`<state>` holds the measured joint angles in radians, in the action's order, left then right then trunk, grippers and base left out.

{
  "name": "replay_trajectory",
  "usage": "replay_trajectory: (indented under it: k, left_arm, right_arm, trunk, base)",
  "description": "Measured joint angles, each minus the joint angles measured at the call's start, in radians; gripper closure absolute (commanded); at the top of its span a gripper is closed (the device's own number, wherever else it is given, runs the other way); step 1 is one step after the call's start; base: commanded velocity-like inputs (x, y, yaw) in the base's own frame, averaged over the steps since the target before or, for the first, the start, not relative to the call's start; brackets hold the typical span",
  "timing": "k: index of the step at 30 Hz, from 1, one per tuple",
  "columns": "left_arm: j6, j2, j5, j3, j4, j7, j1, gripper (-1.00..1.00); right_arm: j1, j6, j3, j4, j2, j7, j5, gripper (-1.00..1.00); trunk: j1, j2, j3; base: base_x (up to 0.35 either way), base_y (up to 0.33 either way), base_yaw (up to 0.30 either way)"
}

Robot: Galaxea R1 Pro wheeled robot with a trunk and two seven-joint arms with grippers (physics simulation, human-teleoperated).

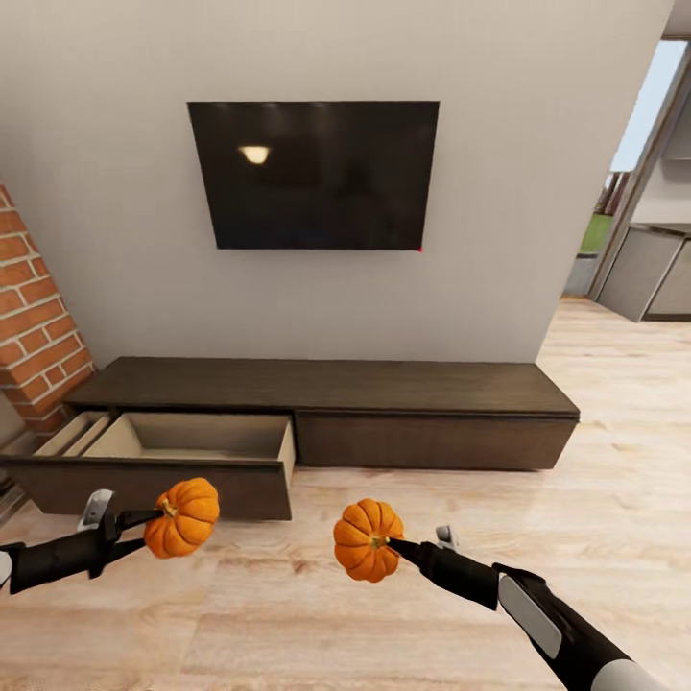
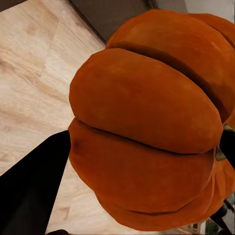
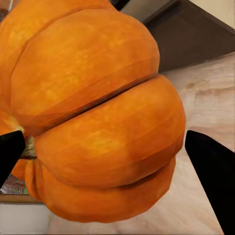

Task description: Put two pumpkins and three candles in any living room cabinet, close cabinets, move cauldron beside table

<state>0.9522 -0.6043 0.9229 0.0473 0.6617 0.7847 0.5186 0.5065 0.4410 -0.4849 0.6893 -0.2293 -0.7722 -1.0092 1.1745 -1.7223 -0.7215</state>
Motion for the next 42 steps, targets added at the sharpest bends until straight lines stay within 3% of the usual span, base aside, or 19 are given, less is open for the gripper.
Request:
replay_trajectory:
  k: [5, 9, 12, 25, 42]
  left_arm:
    - [0.003, -0.004, 0.01, -0.001, -0.002, 0.033, -0.001, 1.0]
    - [0.002, -0.005, 0.007, 0.0, -0.003, 0.037, -0.001, 1.0]
    - [0.001, -0.005, 0.006, 0.001, -0.003, 0.037, -0.001, 1.0]
    - [-0.001, -0.007, 0.002, 0.0, -0.004, 0.038, -0.001, 1.0]
    - [-0.002, -0.007, 0.001, 0.0, -0.012, 0.038, -0.001, 1.0]
  right_arm:
    - [0.0, -0.01, 0.005, -0.004, 0.001, -0.089, -0.002, 1.0]
    - [0.0, -0.013, 0.011, -0.006, 0.001, -0.203, -0.004, 1.0]
    - [0.0, -0.016, 0.013, -0.008, 0.0, -0.231, -0.004, 1.0]
    - [0.0, -0.062, 0.007, -0.01, 0.002, -0.228, 0.0, 1.0]
    - [0.0, -0.068, 0.008, -0.011, 0.002, -0.235, 0.0, 1.0]
  trunk:
    - [0.0, 0.0, 0.0]
    - [0.0, 0.0, 0.0]
    - [0.0, 0.0, 0.0]
    - [0.0, 0.0, 0.003]
    - [0.0, 0.0, 0.012]
  base:
    - [0.071, 0.135, 0.019]
    - [0.103, 0.264, 0.002]
    - [0.104, 0.277, 0.0]
    - [0.065, 0.282, 0.0]
    - [0.263, 0.206, -0.031]
